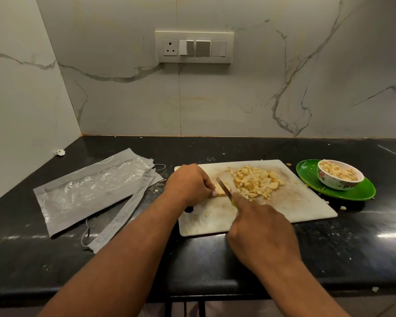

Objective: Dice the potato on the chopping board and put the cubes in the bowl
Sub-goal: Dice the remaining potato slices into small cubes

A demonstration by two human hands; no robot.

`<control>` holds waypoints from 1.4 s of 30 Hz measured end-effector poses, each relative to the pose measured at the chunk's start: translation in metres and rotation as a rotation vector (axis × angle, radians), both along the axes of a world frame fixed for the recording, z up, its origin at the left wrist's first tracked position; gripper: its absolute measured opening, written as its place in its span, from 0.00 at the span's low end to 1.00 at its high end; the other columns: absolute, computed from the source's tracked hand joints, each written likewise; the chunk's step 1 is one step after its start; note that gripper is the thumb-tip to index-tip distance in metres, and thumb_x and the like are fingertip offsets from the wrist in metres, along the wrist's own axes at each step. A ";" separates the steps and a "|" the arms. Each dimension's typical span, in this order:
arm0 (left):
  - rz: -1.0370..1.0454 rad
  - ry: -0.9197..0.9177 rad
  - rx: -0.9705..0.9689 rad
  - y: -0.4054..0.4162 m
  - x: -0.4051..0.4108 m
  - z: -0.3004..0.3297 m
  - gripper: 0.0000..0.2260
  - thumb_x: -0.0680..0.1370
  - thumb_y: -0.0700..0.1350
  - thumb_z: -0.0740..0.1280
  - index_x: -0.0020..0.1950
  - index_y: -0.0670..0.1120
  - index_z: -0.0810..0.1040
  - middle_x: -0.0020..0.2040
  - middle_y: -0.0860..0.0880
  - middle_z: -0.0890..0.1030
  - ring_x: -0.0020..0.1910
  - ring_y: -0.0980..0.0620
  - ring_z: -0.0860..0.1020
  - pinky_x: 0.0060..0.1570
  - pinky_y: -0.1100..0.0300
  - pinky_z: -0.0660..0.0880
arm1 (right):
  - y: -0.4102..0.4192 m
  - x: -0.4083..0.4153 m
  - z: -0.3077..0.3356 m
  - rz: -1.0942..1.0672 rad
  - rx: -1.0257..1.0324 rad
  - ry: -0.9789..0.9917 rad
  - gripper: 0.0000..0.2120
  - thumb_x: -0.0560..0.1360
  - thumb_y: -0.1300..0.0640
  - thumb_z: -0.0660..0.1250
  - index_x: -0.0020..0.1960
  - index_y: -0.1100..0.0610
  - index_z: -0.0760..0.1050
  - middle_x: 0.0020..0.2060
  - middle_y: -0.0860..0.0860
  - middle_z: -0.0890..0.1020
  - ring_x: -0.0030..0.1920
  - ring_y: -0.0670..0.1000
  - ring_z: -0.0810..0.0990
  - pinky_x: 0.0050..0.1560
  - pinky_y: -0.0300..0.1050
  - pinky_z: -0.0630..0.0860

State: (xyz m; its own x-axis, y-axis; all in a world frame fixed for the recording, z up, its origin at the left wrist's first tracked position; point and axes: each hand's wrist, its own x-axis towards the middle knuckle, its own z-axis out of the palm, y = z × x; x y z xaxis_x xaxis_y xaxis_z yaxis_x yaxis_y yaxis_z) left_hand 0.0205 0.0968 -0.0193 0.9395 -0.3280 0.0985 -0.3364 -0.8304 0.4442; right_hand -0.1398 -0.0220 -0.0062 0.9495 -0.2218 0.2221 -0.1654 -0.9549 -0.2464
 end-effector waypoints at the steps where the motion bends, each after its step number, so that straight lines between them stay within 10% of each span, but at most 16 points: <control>1: 0.003 0.005 -0.003 0.000 0.000 0.000 0.08 0.73 0.56 0.79 0.48 0.55 0.89 0.45 0.57 0.86 0.41 0.59 0.77 0.43 0.62 0.73 | 0.003 0.009 0.000 0.001 0.007 0.006 0.29 0.77 0.54 0.56 0.78 0.46 0.61 0.58 0.51 0.81 0.55 0.54 0.78 0.50 0.50 0.74; 10: 0.004 0.033 -0.054 0.000 0.004 0.000 0.06 0.73 0.54 0.80 0.46 0.56 0.89 0.36 0.61 0.81 0.40 0.61 0.78 0.36 0.65 0.70 | 0.000 -0.012 -0.013 0.053 0.026 0.102 0.29 0.77 0.52 0.54 0.78 0.43 0.57 0.53 0.50 0.82 0.51 0.54 0.79 0.48 0.50 0.73; 14: -0.016 0.006 0.000 0.003 0.001 0.001 0.07 0.73 0.56 0.79 0.48 0.57 0.89 0.48 0.57 0.86 0.48 0.58 0.79 0.46 0.62 0.74 | -0.015 -0.031 0.006 0.009 0.065 0.072 0.25 0.79 0.50 0.54 0.76 0.40 0.62 0.57 0.47 0.82 0.51 0.50 0.78 0.53 0.48 0.74; 20: -0.025 -0.212 0.095 -0.023 -0.019 -0.001 0.21 0.73 0.65 0.73 0.62 0.58 0.83 0.62 0.56 0.83 0.61 0.53 0.79 0.58 0.55 0.76 | -0.041 0.005 -0.015 -0.062 0.220 -0.221 0.25 0.79 0.54 0.59 0.76 0.43 0.67 0.46 0.49 0.85 0.37 0.49 0.75 0.36 0.43 0.68; 37: -0.288 0.008 -0.007 -0.017 -0.003 -0.002 0.09 0.71 0.51 0.71 0.49 0.59 0.88 0.50 0.61 0.85 0.51 0.59 0.80 0.57 0.55 0.79 | -0.058 0.013 -0.027 -0.014 0.482 -0.235 0.24 0.79 0.55 0.61 0.74 0.44 0.70 0.67 0.44 0.78 0.61 0.49 0.79 0.58 0.43 0.76; 42: -0.248 -0.059 -0.032 -0.004 -0.008 0.003 0.19 0.73 0.56 0.76 0.64 0.61 0.82 0.64 0.59 0.81 0.62 0.57 0.78 0.62 0.55 0.77 | -0.059 0.014 -0.029 0.006 0.466 -0.217 0.25 0.78 0.54 0.60 0.75 0.43 0.69 0.66 0.45 0.79 0.57 0.50 0.80 0.55 0.44 0.78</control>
